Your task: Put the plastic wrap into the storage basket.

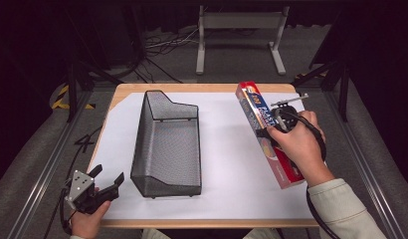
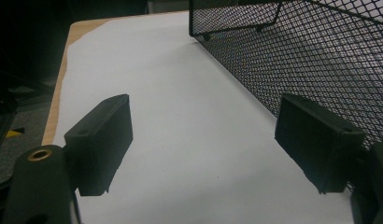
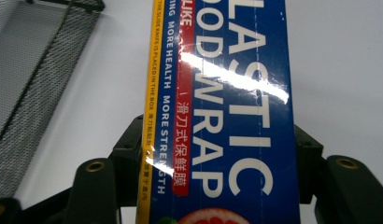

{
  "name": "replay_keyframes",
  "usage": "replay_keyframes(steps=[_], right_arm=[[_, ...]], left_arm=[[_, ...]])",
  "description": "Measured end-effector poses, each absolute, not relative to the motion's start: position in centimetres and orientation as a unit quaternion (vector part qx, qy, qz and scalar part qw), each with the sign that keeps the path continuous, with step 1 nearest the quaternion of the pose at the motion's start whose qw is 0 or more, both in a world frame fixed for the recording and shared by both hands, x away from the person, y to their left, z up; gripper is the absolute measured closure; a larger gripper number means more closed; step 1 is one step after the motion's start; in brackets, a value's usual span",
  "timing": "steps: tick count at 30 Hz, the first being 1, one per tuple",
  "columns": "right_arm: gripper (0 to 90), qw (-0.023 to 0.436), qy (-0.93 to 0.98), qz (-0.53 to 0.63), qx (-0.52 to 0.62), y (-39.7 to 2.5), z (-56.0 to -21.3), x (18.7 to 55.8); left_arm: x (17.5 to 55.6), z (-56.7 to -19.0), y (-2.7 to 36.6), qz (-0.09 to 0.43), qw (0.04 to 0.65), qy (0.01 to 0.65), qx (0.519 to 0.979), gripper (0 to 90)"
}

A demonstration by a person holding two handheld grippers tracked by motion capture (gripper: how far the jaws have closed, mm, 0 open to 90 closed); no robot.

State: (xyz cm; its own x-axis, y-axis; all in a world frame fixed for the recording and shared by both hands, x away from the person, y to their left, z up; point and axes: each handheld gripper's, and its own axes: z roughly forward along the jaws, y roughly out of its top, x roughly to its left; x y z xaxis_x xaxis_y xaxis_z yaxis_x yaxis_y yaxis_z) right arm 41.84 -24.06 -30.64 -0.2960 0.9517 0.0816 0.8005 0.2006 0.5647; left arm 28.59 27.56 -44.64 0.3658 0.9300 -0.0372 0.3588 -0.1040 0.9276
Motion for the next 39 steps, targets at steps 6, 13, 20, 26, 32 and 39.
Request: replay_keyframes(steps=[6,13,20,26,32,39], right_arm=[[40.1,0.128,0.776,0.272,0.554,-21.5,-29.9,41.4],[40.0,0.112,0.790,0.281,0.533,-18.5,-29.3,40.9],[40.0,0.103,0.806,0.275,0.513,-16.0,-29.0,40.2],[40.0,0.097,0.814,0.277,0.502,-14.6,-28.8,40.0],[40.0,0.087,0.818,0.286,0.492,-12.5,-28.8,39.8],[40.0,0.075,0.829,0.288,0.474,-9.9,-28.9,39.7]], left_arm=[[28.5,-44.7,27.6,0.303,0.471,0.477,0.678,19.9],[28.4,-44.7,27.7,0.303,0.471,0.477,0.678,19.9],[28.5,-44.7,27.6,0.303,0.471,0.474,0.680,20.0],[28.6,-44.7,27.6,0.302,0.472,0.474,0.679,19.9],[28.7,-44.7,27.4,0.302,0.470,0.473,0.681,20.1],[28.8,-44.7,27.3,0.302,0.473,0.471,0.680,20.0]])
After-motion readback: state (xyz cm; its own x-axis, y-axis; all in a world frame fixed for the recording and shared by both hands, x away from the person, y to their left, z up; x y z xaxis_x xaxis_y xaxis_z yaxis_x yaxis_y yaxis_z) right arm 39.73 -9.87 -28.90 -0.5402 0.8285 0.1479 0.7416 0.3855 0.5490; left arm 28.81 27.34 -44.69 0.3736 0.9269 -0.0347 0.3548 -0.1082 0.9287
